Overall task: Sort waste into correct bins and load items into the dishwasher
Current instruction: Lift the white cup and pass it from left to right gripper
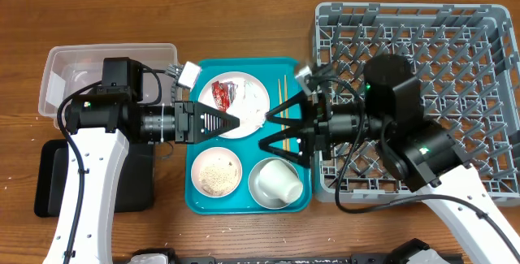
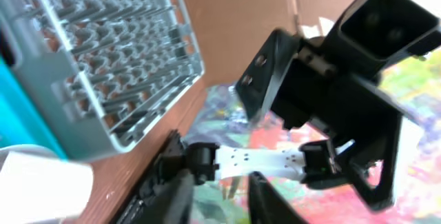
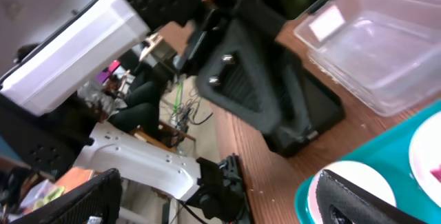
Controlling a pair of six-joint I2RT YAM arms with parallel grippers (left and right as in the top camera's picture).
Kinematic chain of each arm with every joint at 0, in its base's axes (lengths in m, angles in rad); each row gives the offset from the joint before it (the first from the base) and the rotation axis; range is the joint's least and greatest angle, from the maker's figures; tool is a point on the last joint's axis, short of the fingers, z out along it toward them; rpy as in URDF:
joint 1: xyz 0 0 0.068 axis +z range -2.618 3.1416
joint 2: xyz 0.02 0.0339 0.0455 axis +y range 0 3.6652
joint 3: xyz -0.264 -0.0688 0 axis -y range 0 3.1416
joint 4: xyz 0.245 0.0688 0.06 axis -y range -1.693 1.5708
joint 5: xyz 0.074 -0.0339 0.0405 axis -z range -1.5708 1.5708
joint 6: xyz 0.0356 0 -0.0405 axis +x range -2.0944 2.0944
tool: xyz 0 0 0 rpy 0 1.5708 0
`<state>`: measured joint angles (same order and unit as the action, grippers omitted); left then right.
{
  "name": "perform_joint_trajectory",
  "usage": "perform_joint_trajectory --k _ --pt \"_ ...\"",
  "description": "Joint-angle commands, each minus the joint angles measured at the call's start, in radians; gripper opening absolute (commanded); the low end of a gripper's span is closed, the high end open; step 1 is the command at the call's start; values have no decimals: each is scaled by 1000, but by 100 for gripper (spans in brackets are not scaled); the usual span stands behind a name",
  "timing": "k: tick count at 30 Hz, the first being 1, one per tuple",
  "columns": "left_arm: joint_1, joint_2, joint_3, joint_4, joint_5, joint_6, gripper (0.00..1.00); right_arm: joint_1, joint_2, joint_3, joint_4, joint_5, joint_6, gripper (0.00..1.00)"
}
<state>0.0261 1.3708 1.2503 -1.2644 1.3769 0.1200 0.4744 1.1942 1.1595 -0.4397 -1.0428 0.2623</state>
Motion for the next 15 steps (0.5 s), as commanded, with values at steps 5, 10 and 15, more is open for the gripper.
perform_joint_trajectory --k 5,10,15 --pt "-8 2 11 -24 -183 -4 49 -74 -17 26 -39 40 4 91" --pt "-76 2 10 -51 -481 -89 51 -145 -21 26 -118 151 10 90" --pt "-330 3 -26 47 -919 -264 59 -231 -21 26 -234 212 30 91"
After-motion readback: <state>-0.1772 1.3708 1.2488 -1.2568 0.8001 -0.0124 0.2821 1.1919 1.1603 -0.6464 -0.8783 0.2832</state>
